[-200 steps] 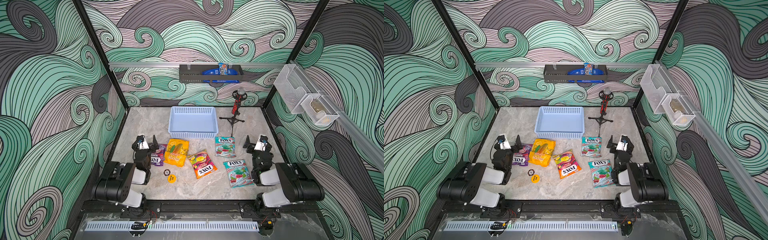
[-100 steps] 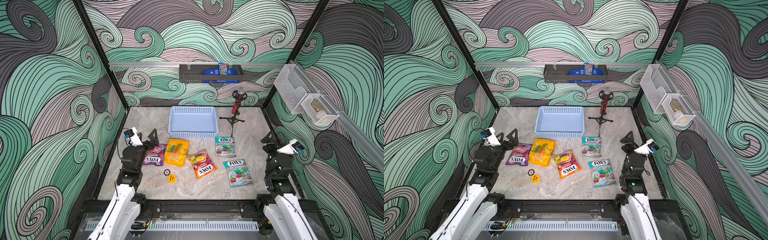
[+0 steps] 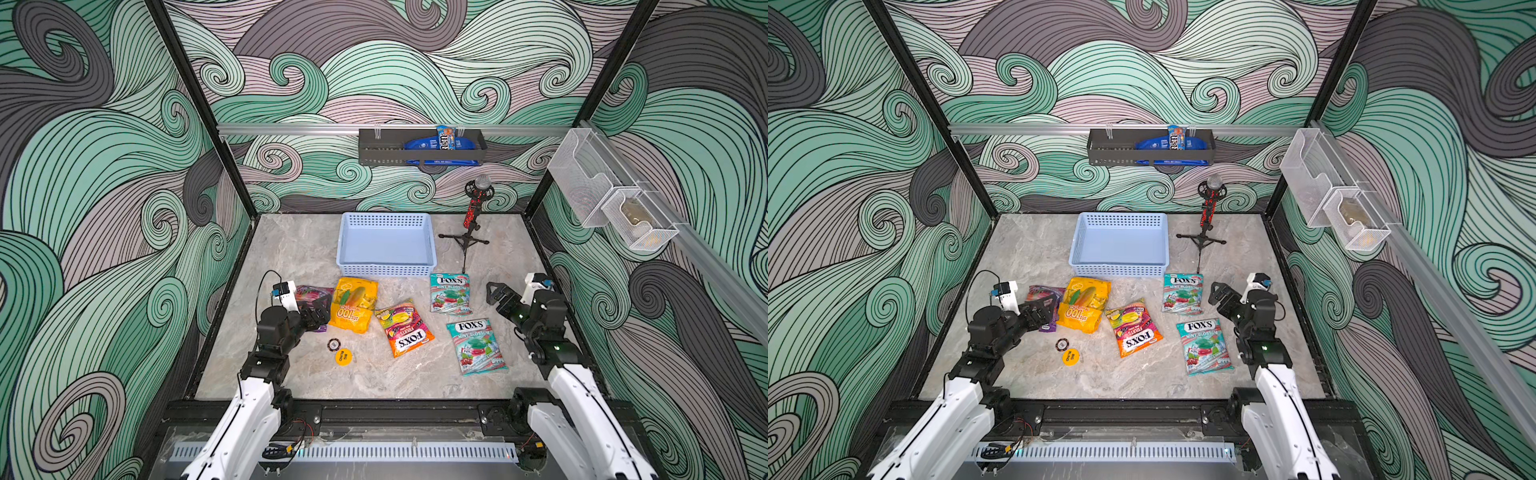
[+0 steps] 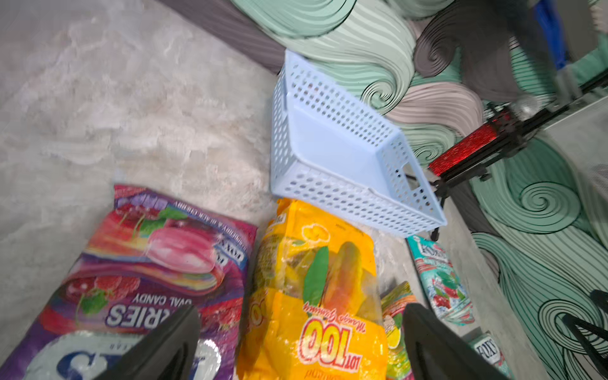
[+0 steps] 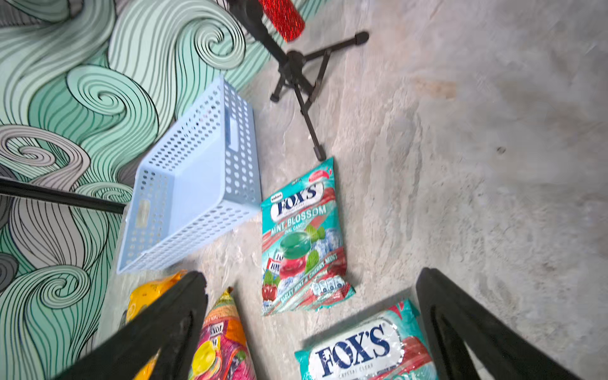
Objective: Put the candies in the basket
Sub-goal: Pick up the candy at the center of the board.
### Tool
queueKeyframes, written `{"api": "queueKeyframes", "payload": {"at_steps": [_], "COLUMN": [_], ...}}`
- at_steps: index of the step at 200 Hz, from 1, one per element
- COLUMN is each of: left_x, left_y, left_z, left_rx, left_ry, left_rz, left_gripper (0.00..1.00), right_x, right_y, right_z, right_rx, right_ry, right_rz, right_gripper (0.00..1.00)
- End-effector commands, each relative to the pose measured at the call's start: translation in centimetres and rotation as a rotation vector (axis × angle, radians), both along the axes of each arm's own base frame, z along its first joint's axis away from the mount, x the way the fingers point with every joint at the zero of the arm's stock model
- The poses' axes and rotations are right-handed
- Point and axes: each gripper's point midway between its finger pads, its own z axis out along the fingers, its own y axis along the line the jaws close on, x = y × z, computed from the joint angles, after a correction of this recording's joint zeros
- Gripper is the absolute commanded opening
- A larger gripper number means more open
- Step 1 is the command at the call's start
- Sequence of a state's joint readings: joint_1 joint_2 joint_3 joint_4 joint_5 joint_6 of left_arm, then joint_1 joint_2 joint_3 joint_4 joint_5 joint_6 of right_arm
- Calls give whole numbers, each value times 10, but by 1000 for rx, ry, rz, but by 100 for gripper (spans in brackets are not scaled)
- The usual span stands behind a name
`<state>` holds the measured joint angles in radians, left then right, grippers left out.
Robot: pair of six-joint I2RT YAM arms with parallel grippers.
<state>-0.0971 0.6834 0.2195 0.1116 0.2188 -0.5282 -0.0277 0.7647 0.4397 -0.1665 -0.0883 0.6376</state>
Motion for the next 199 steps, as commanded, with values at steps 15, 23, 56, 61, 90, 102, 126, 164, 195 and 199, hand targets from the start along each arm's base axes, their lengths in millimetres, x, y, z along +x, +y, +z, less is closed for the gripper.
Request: {"api": "queueKeyframes", "payload": {"at_steps": [15, 23, 56, 61, 90, 102, 126, 164, 195, 199], "left_x": [2, 3, 1, 0, -4, -6, -12, -17, -16, -17], "left_y": [-10, -4, 17, 18, 27, 29, 39, 51, 55, 57], "left_z": [6, 2, -1, -1, 1, 1, -3, -4, -10, -11], "left_rx": [-15, -16, 18, 20, 17, 8, -2, 10, 12, 12], "left_ry": [64, 69, 74, 72, 60, 53, 55, 55, 71, 73], "left_rz": [-51, -11, 108, 117, 174, 186, 253, 318, 348, 357], "left_gripper": [99, 99, 99, 99, 99, 99, 99, 99, 99, 99], "right_x": [-15, -19, -35, -35, -38, -40, -41, -32, -20, -18], "right_y": [58, 73, 151, 163, 215, 238, 279, 318, 337, 338], "right_z": [-11, -12, -3, 1, 17, 15, 5, -21, -46, -49], "right_rx": [11, -25, -104, -104, -64, 32, 144, 95, 47, 39], "right_ry": [102, 120, 182, 176, 127, 104, 118, 182, 221, 224], "right_rz": [235, 284, 504, 522, 538, 566, 661, 679, 656, 647], "right_gripper": [100, 100, 100, 100, 97, 89, 79, 73, 68, 67]}}
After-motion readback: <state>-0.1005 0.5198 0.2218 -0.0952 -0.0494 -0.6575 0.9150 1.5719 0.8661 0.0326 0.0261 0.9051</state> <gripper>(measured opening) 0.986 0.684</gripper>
